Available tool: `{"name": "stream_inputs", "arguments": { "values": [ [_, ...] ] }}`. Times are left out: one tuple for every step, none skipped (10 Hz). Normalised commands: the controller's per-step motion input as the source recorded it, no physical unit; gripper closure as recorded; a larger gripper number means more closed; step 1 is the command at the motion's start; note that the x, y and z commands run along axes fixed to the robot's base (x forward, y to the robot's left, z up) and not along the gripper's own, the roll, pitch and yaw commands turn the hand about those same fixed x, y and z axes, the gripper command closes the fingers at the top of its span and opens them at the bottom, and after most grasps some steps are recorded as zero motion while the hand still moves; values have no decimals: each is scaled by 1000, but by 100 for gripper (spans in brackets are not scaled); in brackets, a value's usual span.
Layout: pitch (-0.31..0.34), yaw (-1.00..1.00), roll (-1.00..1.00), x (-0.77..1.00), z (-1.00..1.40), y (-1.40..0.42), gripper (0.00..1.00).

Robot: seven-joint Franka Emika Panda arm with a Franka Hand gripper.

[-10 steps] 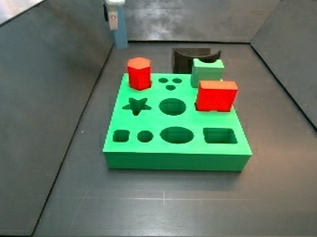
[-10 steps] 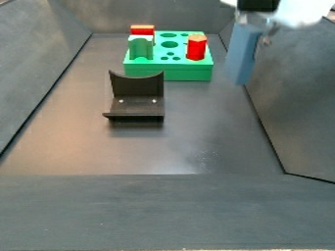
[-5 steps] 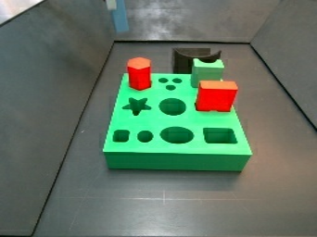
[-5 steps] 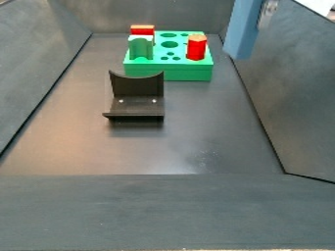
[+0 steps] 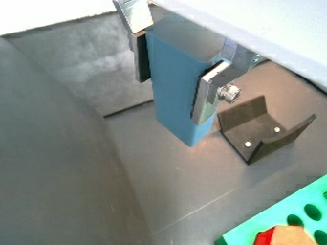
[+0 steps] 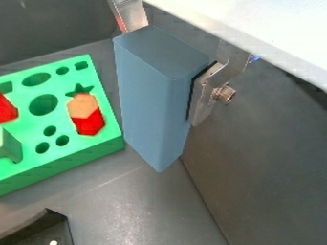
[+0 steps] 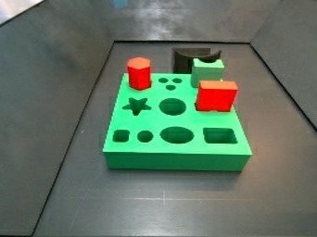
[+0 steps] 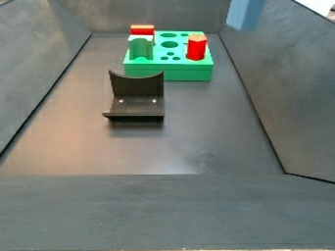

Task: Pick up the rectangle object. Move up. Move to above the board. Insert the rectangle object.
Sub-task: Move to above the board.

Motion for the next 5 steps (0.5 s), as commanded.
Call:
{"name": "stream_inputs", "arguments": {
  "values": [
    [80,16,-20,8,406,-26,100],
    [80,17,-23,9,256,-20,100],
    [60,1000,-16,458,208,-1000,100],
    [60,1000,-13,463,183,-1000,100],
    [71,1000,2,477,179,-1000,100]
  ]
}}
